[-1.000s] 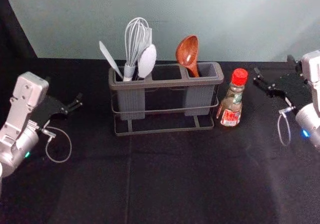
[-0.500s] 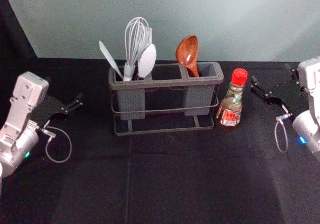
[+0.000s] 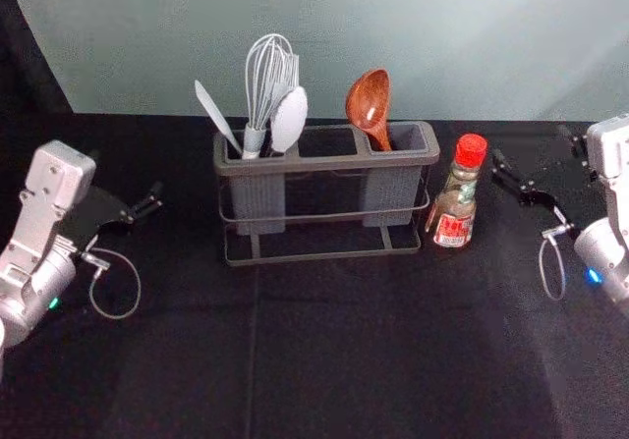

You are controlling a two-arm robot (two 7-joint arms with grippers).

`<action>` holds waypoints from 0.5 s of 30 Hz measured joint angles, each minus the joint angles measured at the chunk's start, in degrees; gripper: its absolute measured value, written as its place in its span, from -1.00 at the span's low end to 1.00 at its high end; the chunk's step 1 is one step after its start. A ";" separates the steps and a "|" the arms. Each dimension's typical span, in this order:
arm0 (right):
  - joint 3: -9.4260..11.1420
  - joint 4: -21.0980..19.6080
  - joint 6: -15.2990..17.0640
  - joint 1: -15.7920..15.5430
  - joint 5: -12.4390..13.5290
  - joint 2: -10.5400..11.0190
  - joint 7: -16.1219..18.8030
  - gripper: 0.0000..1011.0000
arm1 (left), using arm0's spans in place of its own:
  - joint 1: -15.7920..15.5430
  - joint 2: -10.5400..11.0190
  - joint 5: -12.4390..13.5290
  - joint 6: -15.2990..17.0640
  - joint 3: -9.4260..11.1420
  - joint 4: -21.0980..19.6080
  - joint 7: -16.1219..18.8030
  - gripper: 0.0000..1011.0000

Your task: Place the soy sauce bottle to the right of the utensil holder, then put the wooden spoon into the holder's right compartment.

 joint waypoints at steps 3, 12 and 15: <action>-0.01 -0.03 0.08 0.02 0.01 0.01 0.00 0.98 | 0.00 0.00 0.00 0.00 0.00 0.00 0.00 1.00; -0.06 -0.09 0.22 0.06 0.03 0.05 0.00 0.98 | 0.00 0.00 0.00 0.00 0.00 0.00 0.00 1.00; -0.06 -0.10 0.24 0.08 0.03 0.06 0.00 0.98 | 0.00 0.00 0.00 0.00 0.00 0.00 0.00 1.00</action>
